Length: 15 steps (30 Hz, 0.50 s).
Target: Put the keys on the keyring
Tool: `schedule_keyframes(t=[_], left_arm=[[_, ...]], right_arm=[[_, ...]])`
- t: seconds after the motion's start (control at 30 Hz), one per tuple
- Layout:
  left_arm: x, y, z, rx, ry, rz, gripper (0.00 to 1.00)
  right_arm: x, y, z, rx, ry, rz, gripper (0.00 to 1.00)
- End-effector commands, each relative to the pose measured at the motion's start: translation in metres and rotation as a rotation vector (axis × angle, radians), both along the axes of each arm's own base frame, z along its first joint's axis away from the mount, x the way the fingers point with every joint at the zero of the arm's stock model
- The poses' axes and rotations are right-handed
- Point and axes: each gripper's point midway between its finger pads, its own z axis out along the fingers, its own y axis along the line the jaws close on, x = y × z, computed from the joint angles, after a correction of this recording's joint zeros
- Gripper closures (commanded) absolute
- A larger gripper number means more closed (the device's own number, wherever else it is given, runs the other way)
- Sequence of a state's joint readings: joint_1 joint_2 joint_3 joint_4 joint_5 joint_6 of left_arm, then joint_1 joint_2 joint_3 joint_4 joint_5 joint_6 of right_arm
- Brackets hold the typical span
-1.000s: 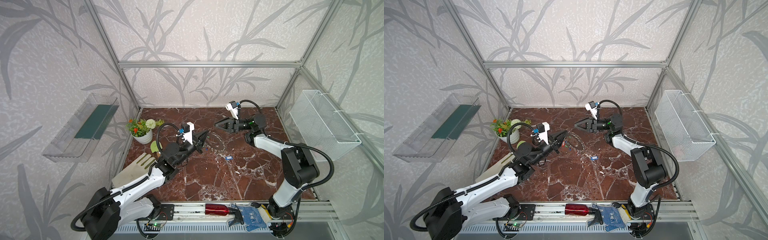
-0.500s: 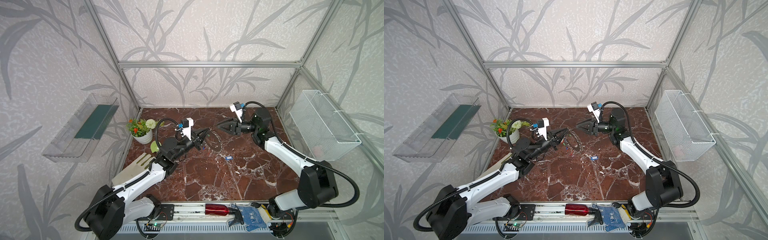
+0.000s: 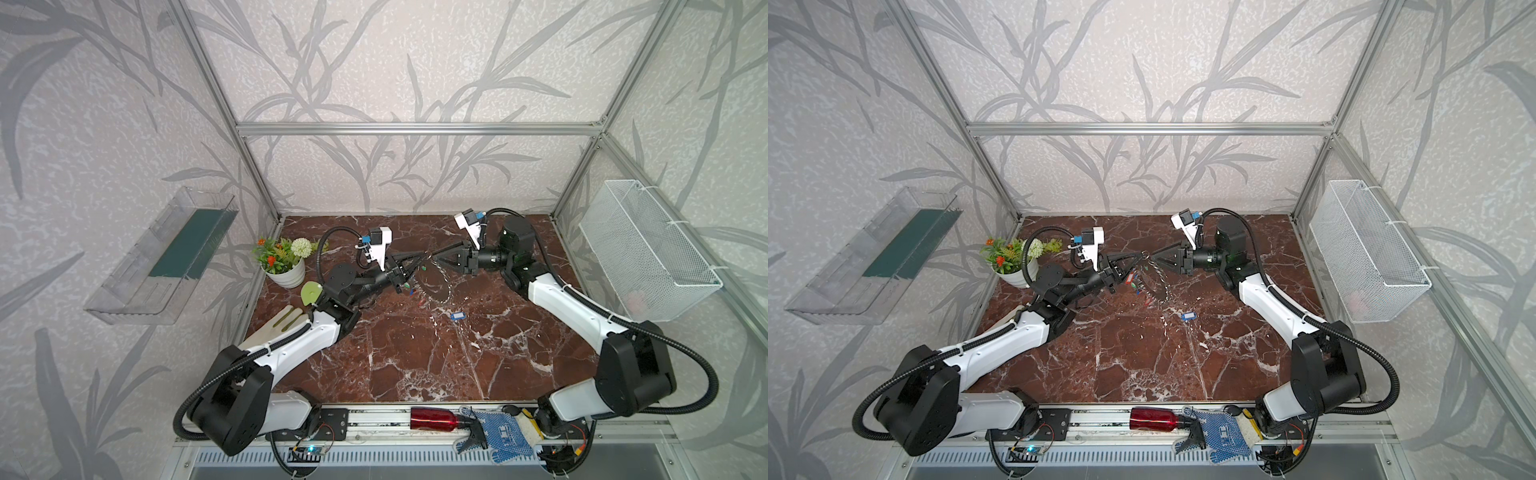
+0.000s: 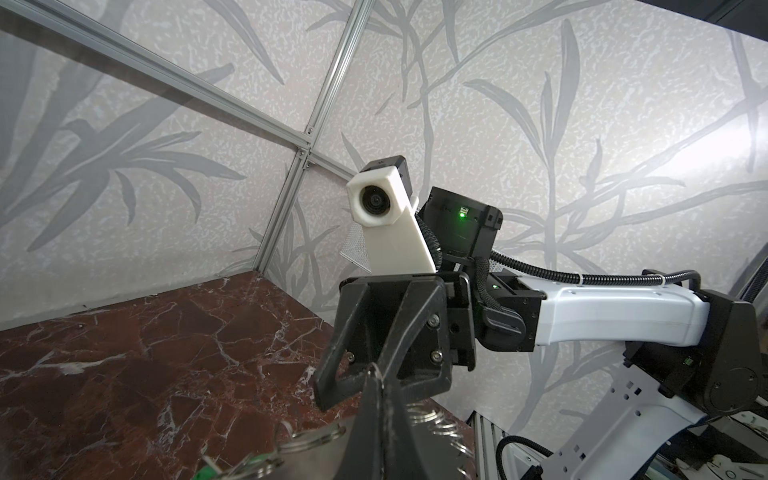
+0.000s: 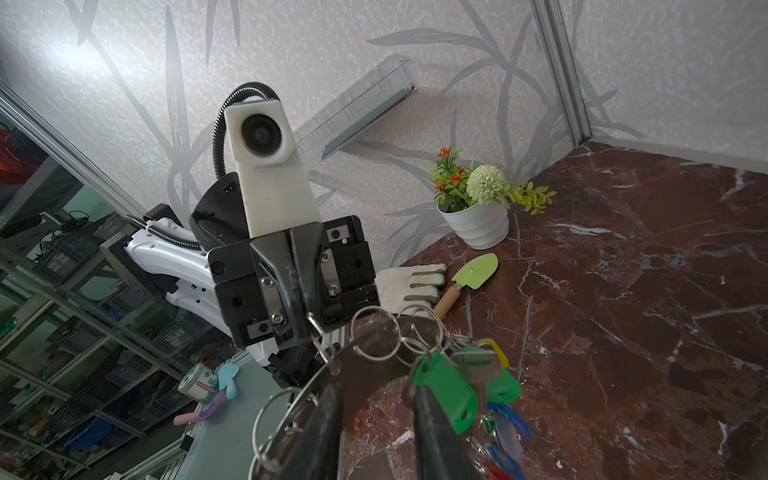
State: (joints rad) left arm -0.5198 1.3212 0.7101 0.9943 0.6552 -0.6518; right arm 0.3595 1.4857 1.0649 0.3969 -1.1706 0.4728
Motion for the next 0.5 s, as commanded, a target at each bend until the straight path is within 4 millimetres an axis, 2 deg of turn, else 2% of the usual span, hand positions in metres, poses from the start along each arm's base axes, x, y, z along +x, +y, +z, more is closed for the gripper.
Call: schedule_keyframes(t=[0.0, 0.2, 0.47], left_arm=[[-0.013, 0.005, 0.047, -0.100, -0.127, -0.049, 1.00], [-0.014, 0.004, 0.046, -0.091, -0.127, -0.057, 1.00], [-0.015, 0.001, 0.046, -0.087, -0.122, -0.078, 1.00]], right_arm=[[-0.011, -0.001, 0.021, 0.037, -0.063, 0.025, 0.70], [-0.005, -0.011, 0.030, 0.074, -0.066, 0.005, 0.70], [-0.003, -0.011, 0.039, 0.080, -0.085, -0.002, 0.68]])
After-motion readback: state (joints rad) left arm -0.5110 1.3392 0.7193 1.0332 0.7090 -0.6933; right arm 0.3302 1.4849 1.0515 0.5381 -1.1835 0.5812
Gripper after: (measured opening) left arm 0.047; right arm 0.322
